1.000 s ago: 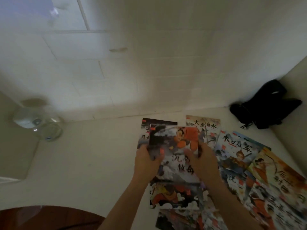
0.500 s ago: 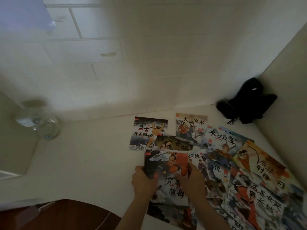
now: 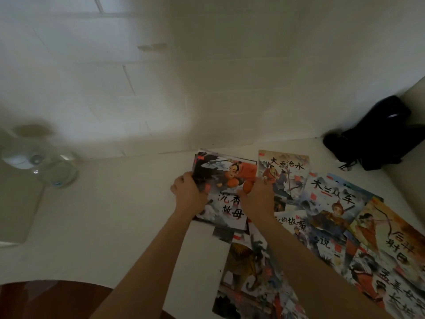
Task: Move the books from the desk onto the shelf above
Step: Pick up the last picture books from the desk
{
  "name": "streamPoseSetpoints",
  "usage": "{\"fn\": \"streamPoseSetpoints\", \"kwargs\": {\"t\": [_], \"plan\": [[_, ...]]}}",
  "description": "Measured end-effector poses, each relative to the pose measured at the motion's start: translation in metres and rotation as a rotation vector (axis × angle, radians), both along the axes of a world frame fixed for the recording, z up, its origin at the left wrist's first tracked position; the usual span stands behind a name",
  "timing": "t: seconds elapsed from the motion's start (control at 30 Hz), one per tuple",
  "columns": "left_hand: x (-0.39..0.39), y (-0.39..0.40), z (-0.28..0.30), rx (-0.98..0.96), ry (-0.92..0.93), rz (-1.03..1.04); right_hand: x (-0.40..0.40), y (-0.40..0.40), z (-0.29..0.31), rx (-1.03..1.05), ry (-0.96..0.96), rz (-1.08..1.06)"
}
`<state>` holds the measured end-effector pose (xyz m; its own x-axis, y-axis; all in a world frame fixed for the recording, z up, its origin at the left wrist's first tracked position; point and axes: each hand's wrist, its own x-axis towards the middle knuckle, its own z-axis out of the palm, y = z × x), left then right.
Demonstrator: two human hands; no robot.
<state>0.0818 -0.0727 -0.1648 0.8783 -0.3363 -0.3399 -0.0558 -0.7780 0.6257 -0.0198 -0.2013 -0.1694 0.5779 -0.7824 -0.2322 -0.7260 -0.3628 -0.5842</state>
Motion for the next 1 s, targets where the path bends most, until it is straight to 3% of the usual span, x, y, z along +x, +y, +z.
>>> {"fn": "streamPoseSetpoints", "kwargs": {"t": [0.07, 0.33, 0.5, 0.63, 0.83, 0.9, 1.0], "plan": [[0.002, -0.008, -0.001, -0.023, 0.053, 0.013, -0.003, -0.003, -0.003, -0.022, 0.045, 0.012], [0.016, -0.016, 0.011, -0.149, 0.398, 0.138, -0.010, -0.003, -0.013, 0.058, -0.075, 0.025], [0.018, -0.003, 0.019, -0.086, 0.269, -0.024, -0.021, -0.008, -0.014, 0.152, -0.179, 0.058], [0.022, 0.016, 0.039, -0.142, 0.190, 0.001, -0.037, -0.015, -0.015, 0.175, -0.258, -0.005], [0.030, 0.041, 0.095, -0.195, -0.118, 0.029, -0.062, -0.015, -0.009, 0.101, -0.222, 0.005], [0.029, 0.045, 0.112, -0.268, -0.076, 0.012, -0.070, -0.018, -0.009, 0.072, -0.221, -0.078], [0.015, 0.039, 0.124, -0.463, 0.212, -0.062, -0.085, -0.020, -0.009, 0.108, -0.238, -0.175]]}}
